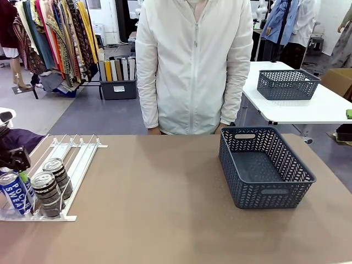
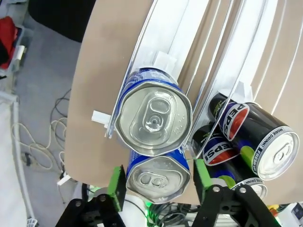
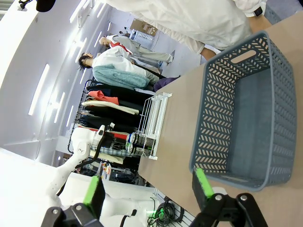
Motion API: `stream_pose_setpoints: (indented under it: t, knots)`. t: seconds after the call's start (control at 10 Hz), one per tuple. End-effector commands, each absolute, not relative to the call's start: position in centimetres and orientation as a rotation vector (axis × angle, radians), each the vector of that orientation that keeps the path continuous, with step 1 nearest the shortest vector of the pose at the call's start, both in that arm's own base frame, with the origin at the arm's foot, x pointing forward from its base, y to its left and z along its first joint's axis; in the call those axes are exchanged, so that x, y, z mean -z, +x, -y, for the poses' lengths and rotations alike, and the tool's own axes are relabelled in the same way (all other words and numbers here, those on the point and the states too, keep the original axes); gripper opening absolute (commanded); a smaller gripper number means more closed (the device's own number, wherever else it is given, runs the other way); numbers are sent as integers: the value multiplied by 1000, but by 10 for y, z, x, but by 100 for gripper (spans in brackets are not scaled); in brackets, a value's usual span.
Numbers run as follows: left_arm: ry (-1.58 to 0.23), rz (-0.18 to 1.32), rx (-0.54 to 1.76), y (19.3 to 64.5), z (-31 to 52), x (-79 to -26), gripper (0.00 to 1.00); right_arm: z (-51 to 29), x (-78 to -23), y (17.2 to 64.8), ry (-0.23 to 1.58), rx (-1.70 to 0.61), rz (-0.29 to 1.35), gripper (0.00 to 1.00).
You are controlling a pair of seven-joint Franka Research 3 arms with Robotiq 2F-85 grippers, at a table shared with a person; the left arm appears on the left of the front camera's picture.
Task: Retrieve and store the cans from the dispenser.
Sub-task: Pick up one can from the Automatic Can Dispenser and place it in the middle of the table.
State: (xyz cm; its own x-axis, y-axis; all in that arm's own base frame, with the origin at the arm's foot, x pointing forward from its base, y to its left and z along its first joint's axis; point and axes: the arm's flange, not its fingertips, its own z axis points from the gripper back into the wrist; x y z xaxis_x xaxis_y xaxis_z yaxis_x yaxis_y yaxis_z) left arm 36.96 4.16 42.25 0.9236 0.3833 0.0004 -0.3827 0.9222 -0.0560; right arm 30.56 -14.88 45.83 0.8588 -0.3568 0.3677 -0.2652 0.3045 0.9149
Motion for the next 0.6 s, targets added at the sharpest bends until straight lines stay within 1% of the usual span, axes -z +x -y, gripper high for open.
stream_pose_setpoints:
  t: [0.0, 0.5]
  knots:
    - [-29, 30, -414, 375, -41, -421, 0, 147, -464, 309, 1300, 67, 594, 100]
    - [-23, 25, -409, 375, -42, -417, 0, 147, -464, 309, 1300, 67, 594, 100]
